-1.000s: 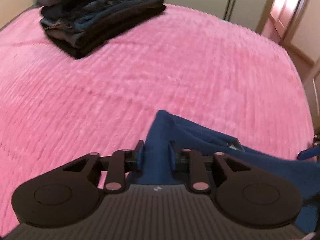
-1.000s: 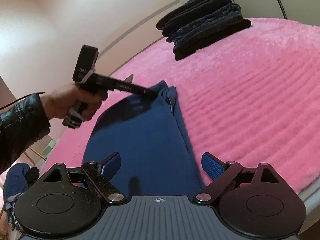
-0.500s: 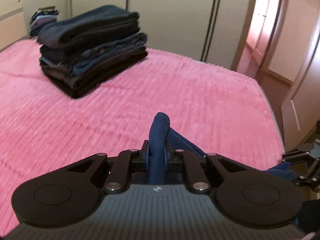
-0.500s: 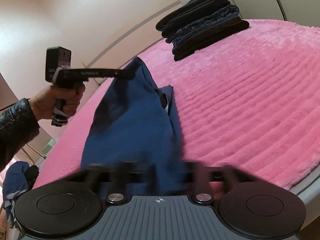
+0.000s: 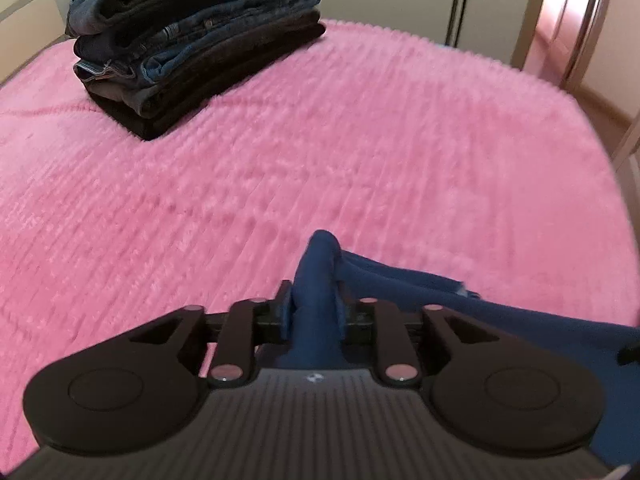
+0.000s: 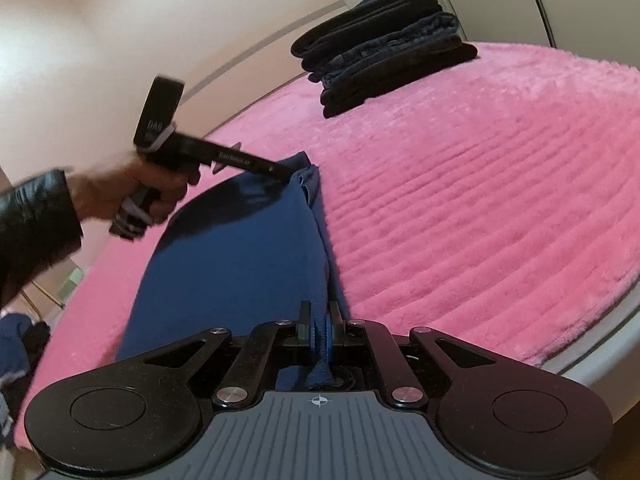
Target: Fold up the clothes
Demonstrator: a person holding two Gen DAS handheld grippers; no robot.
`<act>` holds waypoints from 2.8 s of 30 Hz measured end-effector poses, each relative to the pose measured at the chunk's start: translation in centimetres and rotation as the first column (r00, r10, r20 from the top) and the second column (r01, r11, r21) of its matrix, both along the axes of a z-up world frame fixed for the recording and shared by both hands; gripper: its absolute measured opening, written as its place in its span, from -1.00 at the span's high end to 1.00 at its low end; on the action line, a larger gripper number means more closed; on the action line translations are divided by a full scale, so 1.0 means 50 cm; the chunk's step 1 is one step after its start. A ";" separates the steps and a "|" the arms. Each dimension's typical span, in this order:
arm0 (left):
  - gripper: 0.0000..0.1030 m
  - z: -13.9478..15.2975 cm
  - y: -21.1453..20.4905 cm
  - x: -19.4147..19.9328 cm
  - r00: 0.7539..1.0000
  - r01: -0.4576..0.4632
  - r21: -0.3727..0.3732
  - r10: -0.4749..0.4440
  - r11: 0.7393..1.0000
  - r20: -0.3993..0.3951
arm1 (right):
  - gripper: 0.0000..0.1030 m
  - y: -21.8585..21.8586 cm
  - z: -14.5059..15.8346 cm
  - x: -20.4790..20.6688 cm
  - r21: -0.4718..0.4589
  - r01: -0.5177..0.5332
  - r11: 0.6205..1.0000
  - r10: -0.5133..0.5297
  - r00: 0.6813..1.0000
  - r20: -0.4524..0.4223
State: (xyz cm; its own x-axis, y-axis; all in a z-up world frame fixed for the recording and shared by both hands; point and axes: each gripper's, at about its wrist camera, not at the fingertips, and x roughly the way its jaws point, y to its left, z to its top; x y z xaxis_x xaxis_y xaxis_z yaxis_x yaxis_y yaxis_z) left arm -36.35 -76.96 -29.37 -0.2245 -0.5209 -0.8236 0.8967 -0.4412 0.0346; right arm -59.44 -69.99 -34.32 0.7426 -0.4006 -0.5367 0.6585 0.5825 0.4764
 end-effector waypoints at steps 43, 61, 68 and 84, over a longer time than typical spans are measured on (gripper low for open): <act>0.45 0.021 0.308 0.154 0.974 -0.226 -0.116 0.222 0.967 -0.049 | -0.60 0.164 0.058 0.184 -0.175 -0.392 0.903 0.344 0.905 -0.250; -0.27 0.004 0.533 0.116 0.884 0.204 -0.343 -0.022 0.917 0.467 | 0.67 0.272 -0.003 0.388 -0.298 -0.668 0.682 0.303 0.629 -0.716; -0.36 -0.101 0.533 0.054 0.626 0.552 -0.293 -0.155 0.781 0.765 | 0.79 0.253 0.080 0.315 -0.334 -0.666 0.667 0.313 0.658 -0.685; 0.40 -0.146 0.562 -0.074 0.460 0.687 -0.187 -0.221 0.702 0.860 | 0.19 0.317 0.055 0.135 -0.404 -0.649 0.644 0.197 0.651 -0.733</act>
